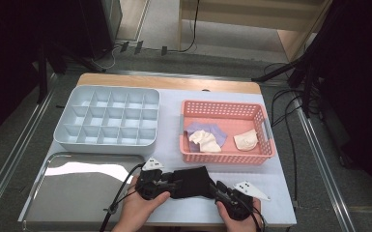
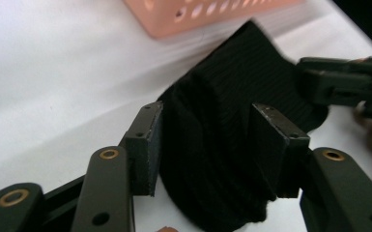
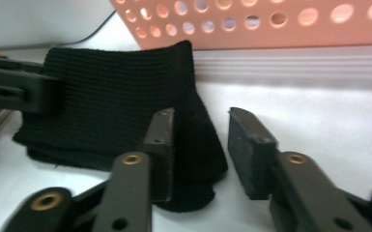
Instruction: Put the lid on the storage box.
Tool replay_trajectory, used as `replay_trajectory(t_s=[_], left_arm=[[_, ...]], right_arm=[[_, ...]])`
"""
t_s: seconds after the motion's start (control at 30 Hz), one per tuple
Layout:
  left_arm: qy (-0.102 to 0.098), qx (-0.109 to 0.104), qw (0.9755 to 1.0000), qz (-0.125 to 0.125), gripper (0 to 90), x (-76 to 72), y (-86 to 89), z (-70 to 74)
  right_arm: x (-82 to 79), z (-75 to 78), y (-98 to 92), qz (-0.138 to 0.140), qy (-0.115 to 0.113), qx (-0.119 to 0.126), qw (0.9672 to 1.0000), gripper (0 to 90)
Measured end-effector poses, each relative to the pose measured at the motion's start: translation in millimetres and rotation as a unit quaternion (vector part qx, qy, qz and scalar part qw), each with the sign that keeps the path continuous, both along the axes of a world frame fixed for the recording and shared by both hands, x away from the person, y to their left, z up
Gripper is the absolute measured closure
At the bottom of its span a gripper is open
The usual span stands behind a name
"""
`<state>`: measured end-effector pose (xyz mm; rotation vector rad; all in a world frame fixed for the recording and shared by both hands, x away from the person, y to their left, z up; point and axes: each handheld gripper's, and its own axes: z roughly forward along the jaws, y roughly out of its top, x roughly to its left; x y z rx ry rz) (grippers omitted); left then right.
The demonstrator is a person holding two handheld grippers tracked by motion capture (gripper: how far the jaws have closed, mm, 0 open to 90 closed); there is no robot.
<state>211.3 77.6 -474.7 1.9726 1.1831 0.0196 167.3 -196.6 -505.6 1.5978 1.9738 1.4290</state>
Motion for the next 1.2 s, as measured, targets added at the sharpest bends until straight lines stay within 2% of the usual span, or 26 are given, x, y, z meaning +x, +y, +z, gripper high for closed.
replay_trajectory(t_s=[0.1, 0.17, 0.27, 0.33, 0.4, 0.47, 0.53, 0.6, 0.67, 0.73, 0.77, 0.83, 0.9, 0.97, 1.03, 1.1, 1.13, 1.2], left_arm=[[0.003, 0.002, 1.0, -0.005, 59.3, -0.2, -1.0, 0.8], [-0.004, 0.007, 0.9999, -0.013, 67.6, -1.9, -1.6, 0.8], [-0.007, 0.007, 0.9997, -0.022, 74.1, -3.6, 0.7, 2.5], [-0.009, 0.004, 0.9996, -0.025, 74.0, -3.9, 2.5, 2.2], [-0.017, 0.003, 0.9997, -0.017, 70.8, -5.3, 4.2, 4.3], [-0.037, -0.01, 0.9993, -0.002, 60.6, -7.2, 6.8, 9.6], [-0.051, -0.024, 0.9984, 0.01, 50.1, -6.9, 10.5, 15.7], [-0.064, -0.048, 0.9966, 0.021, 50.8, -7.1, 14.9, 20.9], [-0.079, -0.06, 0.9949, 0.014, 61.9, -8.9, 14.6, 24.4], [-0.102, -0.058, 0.993, 0.012, 71.0, -12.9, 11.3, 26.4], [-0.104, -0.059, 0.9929, 0.004, 77.1, -13.9, 8.8, 26.3], [-0.097, -0.048, 0.9941, -0.01, 85.1, -14.9, 1.6, 24.0], [-0.08, -0.04, 0.9958, -0.019, 90.0, -15.0, -5.1, 19.8], [-0.066, -0.033, 0.997, -0.023, 90.0, -14.3, -11.1, 15.6], [-0.047, -0.017, 0.9983, -0.029, 90.0, -10.7, -17.8, 11.6], [-0.042, 0.006, 0.9987, -0.029, 90.0, -7.5, -23.9, 7.6], [-0.032, 0.015, 0.9987, -0.036, 90.0, -4.6, -25.5, 5.2], [-0.021, 0.022, 0.9988, -0.038, 90.0, -2.2, -27.6, 0.9]], right_arm=[[-3.5, 0.7, 0.9, 0.012, 0.007, -0.002, 0.9999, 74.7], [-5.5, 1.9, 1.2, 0.014, 0.015, 0.002, 0.9998, 76.6], [-7.7, 3.6, 1.6, 0.019, 0.02, 0.004, 0.9996, 77.5], [-7.9, 4.9, 1.0, 0.022, 0.019, 0.004, 0.9996, 76.7], [-7.3, 4.8, 0.9, 0.018, 0.017, 0.005, 0.9997, 71.7], [-7.1, 4.2, 1.2, 0.005, 0.013, -0.003, 0.9999, 64.4], [-7.0, 3.4, 1.5, -0.002, 0.011, -0.004, 0.9999, 61.7], [-6.5, 3.0, 2.5, 0.004, 0.011, -0.005, 0.9999, 63.6], [-4.7, 2.0, 1.8, 0.012, 0.013, 0.002, 0.9998, 66.6], [-2.8, 1.9, 1.2, 0.016, 0.017, 0.003, 0.9997, 70.4], [-2.2, 2.2, 1.5, 0.015, 0.016, 0.002, 0.9997, 72.9], [-1.0, 2.6, 4.1, 0.016, 0.02, 0.0, 0.9997, 76.8], [-0.1, 4.7, 5.5, 0.015, 0.022, -0.004, 0.9996, 79.6], [0.3, 6.1, 4.8, 0.015, 0.026, 0.003, 0.9995, 80.7], [0.9, 8.0, 3.1, 0.016, 0.031, 0.014, 0.9993, 81.2], [1.8, 11.2, 1.7, 0.019, 0.025, 0.019, 0.9993, 81.7], [1.5, 13.3, 1.7, 0.019, 0.024, 0.023, 0.9993, 81.9], [-0.2, 17.0, 0.9, 0.022, 0.014, 0.031, 0.9992, 82.3]])
